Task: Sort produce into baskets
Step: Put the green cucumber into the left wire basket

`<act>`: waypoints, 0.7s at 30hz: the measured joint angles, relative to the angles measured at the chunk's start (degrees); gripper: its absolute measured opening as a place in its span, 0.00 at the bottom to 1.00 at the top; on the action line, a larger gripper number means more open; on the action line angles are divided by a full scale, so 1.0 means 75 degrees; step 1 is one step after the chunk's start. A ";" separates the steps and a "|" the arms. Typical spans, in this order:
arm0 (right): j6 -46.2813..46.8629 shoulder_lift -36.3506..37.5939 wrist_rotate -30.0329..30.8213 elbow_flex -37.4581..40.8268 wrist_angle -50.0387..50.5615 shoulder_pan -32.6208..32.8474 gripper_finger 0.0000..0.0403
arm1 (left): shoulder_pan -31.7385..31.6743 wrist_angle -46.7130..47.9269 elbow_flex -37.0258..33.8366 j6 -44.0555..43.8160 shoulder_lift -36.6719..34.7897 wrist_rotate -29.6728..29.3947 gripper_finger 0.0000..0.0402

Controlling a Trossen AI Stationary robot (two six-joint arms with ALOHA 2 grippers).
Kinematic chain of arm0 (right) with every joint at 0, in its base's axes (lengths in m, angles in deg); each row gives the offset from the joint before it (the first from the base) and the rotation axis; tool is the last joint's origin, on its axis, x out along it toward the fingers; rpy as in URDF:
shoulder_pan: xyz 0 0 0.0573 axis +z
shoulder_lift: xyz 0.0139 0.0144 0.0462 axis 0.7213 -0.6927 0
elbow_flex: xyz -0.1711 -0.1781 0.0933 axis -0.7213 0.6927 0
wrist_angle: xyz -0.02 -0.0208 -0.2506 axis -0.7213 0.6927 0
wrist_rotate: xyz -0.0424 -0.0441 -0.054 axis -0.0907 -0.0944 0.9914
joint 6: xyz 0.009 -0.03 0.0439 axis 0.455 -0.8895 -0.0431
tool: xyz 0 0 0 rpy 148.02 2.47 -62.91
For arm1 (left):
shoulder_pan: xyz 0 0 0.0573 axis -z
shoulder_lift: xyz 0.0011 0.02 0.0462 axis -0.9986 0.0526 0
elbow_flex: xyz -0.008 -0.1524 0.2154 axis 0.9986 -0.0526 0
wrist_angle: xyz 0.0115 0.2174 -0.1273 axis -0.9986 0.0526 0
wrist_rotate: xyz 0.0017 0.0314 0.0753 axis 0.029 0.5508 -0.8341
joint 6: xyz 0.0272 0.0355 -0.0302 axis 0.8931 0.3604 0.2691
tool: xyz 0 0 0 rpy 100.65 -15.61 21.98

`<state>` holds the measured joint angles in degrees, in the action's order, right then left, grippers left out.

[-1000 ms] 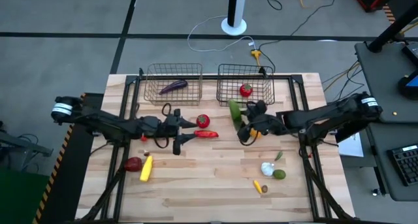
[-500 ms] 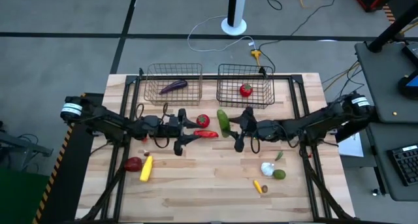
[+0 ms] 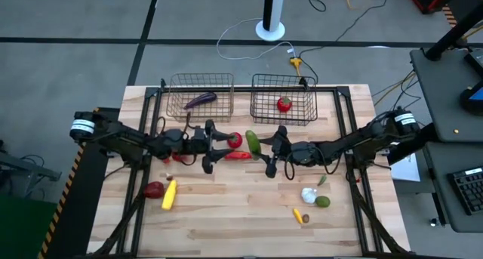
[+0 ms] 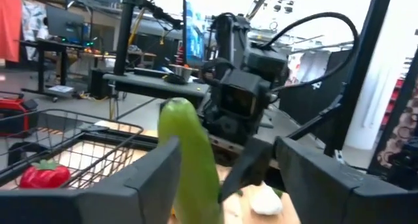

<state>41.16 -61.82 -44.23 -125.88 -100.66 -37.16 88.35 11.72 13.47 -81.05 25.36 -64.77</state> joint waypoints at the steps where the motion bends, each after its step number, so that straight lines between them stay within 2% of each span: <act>1: -0.0021 -0.0005 0.0000 0.0000 0.0003 0.0000 0.51 | -0.0025 0.0014 0.0041 0.0001 0.0020 0.0003 0.62; 9: -0.0101 0.0041 0.0000 0.0000 -0.0018 0.0000 0.51 | -0.0072 0.0090 0.0541 0.0282 0.0663 0.0006 0.76; 16: -0.0113 0.0038 0.0000 0.0000 -0.0043 0.0000 0.51 | -0.0297 0.0077 0.1150 0.0291 0.1397 0.0044 0.78; 21: -0.0162 0.0043 -0.0004 0.0000 -0.0057 0.0000 0.51 | -0.0404 -0.0036 0.1525 0.0284 0.1787 0.0558 0.78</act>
<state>39.95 -61.49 -44.27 -125.88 -101.09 -37.16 85.32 11.45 24.91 -78.92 38.77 -60.59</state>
